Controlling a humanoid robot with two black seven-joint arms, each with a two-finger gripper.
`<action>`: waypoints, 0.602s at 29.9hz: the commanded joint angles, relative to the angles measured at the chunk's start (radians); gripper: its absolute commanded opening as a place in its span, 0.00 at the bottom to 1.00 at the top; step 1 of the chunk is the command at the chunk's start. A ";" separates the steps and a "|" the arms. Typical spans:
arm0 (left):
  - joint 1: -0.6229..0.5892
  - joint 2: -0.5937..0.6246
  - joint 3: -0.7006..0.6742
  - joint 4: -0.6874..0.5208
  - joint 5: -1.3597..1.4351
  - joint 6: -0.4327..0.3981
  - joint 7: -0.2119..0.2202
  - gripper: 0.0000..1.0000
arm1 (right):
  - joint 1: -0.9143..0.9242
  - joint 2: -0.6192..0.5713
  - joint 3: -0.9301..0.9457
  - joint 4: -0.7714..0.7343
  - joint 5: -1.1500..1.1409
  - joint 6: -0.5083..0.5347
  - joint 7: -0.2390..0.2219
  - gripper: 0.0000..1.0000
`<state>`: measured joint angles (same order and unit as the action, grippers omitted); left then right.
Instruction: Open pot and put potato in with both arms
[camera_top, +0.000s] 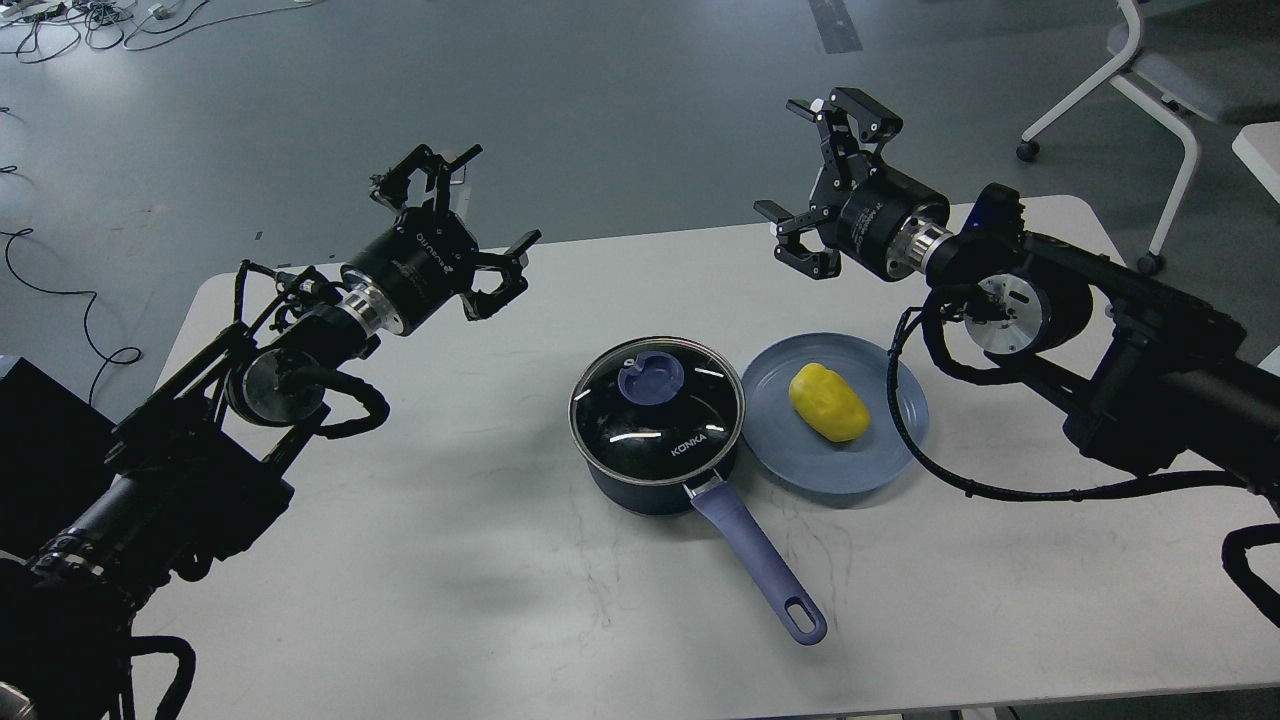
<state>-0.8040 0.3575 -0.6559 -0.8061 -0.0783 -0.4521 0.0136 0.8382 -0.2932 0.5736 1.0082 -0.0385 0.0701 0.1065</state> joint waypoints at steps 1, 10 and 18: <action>0.000 0.003 0.001 -0.001 0.002 -0.002 -0.003 0.98 | -0.017 0.011 0.003 -0.003 0.000 -0.003 -0.010 1.00; 0.000 -0.002 0.009 -0.001 0.002 0.001 -0.009 0.98 | -0.005 0.009 0.005 -0.022 -0.001 -0.007 -0.001 1.00; 0.016 -0.005 0.002 -0.001 0.005 -0.004 -0.006 0.98 | -0.001 -0.003 -0.009 -0.026 -0.003 -0.007 -0.001 1.00</action>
<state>-0.7922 0.3546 -0.6465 -0.8068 -0.0713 -0.4556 0.0120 0.8364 -0.2900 0.5680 0.9805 -0.0413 0.0614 0.1072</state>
